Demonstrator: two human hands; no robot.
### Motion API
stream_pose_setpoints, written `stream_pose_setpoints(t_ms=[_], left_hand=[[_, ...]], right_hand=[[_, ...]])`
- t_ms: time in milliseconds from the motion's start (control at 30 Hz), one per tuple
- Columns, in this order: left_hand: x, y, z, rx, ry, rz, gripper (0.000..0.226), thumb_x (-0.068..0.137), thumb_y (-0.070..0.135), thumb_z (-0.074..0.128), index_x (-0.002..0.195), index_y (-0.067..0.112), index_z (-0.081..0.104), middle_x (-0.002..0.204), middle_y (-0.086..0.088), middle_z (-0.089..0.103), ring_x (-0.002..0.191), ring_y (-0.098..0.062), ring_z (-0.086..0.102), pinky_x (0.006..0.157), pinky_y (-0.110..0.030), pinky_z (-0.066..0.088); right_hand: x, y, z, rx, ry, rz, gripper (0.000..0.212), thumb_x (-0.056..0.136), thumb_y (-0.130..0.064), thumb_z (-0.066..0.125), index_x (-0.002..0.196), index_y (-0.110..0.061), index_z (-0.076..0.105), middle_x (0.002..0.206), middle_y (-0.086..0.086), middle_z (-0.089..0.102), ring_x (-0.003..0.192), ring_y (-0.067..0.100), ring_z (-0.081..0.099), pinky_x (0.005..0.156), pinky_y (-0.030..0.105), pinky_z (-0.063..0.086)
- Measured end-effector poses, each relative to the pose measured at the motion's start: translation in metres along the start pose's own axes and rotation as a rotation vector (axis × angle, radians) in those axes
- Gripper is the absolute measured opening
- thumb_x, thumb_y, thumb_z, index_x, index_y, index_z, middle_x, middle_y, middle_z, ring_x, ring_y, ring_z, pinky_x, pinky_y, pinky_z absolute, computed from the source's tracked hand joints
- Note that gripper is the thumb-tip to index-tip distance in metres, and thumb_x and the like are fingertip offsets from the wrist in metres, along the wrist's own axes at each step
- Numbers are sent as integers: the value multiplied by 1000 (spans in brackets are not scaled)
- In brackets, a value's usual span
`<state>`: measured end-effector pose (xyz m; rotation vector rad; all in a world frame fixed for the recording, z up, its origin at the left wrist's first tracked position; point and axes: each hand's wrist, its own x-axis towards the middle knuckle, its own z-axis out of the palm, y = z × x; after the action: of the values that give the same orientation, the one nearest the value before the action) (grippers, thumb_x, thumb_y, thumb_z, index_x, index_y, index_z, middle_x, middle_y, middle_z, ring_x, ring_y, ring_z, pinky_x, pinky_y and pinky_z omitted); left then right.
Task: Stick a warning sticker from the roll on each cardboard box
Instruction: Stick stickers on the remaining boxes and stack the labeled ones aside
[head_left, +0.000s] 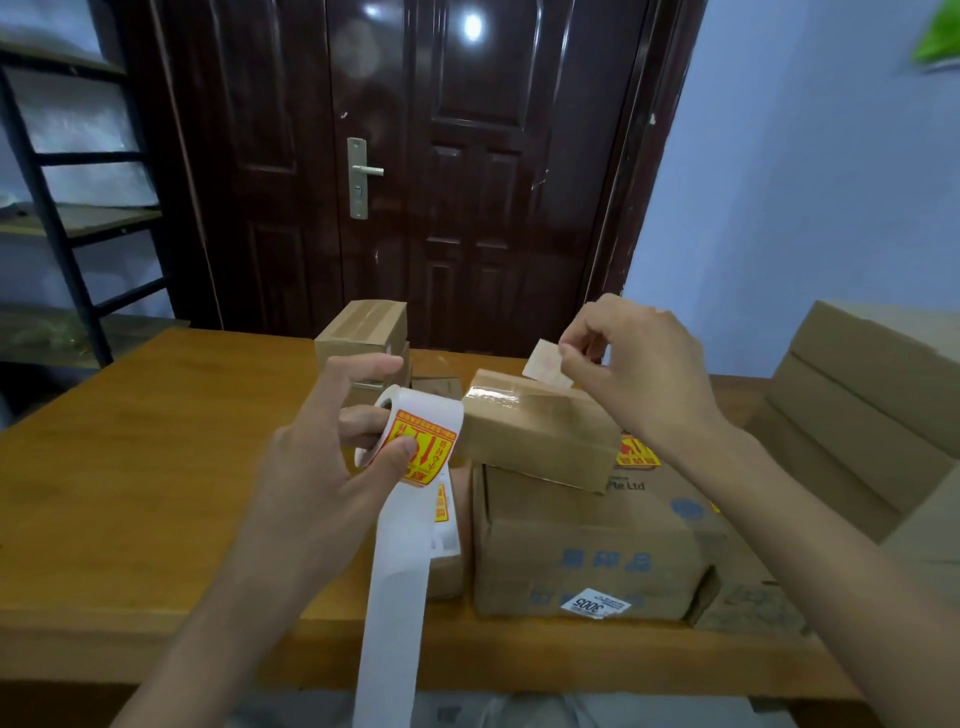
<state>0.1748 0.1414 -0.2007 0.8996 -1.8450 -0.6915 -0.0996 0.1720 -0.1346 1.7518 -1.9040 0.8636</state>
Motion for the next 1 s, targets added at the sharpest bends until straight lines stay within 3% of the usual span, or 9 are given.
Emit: stream_pose_setpoints(t_ms=[167, 233, 467, 567, 733, 900, 1000], left_hand=[[6, -11, 4, -10, -5, -26, 56, 78, 45, 69, 129, 51, 45, 99, 30, 67, 97, 24, 61, 62, 1, 48], [6, -14, 5, -5, -6, -27, 56, 79, 44, 70, 129, 50, 45, 99, 30, 66, 96, 25, 61, 62, 1, 47], [5, -18, 6, -24, -1, -38, 56, 78, 43, 70, 129, 49, 45, 99, 31, 65, 96, 25, 62, 62, 0, 49], [5, -17, 8, -23, -5, -40, 57, 77, 43, 70, 129, 48, 46, 100, 28, 67, 97, 23, 62, 62, -1, 49], [5, -15, 9, -10, -11, -38, 58, 79, 43, 70, 132, 47, 46, 106, 16, 73, 100, 16, 65, 63, 1, 49], [10, -8, 13, 24, 6, -18, 57, 80, 41, 72, 128, 52, 44, 102, 23, 66, 86, 11, 66, 60, 4, 44], [13, -7, 16, 43, 4, -11, 58, 85, 32, 77, 128, 50, 43, 104, 22, 65, 86, 11, 64, 58, 5, 42]], right_hand=[[-4, -5, 10, -193, 76, -206, 11, 95, -23, 69, 84, -24, 67, 91, -10, 58, 80, 7, 49, 53, 18, 25], [-7, -5, 13, -241, 74, -255, 12, 96, -22, 69, 84, -22, 67, 90, -7, 59, 78, 10, 52, 52, 18, 21], [-17, 0, 18, -180, 12, -268, 8, 95, -24, 69, 88, -26, 70, 92, -11, 62, 81, 10, 57, 51, 29, 51], [-19, 0, 19, -152, -2, -251, 7, 94, -27, 68, 88, -29, 71, 93, -13, 63, 85, 9, 58, 52, 31, 52], [-23, -2, 18, -124, -61, -223, 10, 95, -33, 68, 92, -33, 77, 98, -16, 67, 87, 5, 59, 56, 23, 43], [-25, 1, 19, -89, -115, -201, 15, 97, -39, 64, 100, -37, 78, 102, -18, 69, 92, 5, 63, 64, 31, 55], [-25, 1, 18, -55, -145, -187, 20, 98, -41, 64, 111, -38, 78, 109, -19, 71, 95, 4, 64, 68, 28, 56]])
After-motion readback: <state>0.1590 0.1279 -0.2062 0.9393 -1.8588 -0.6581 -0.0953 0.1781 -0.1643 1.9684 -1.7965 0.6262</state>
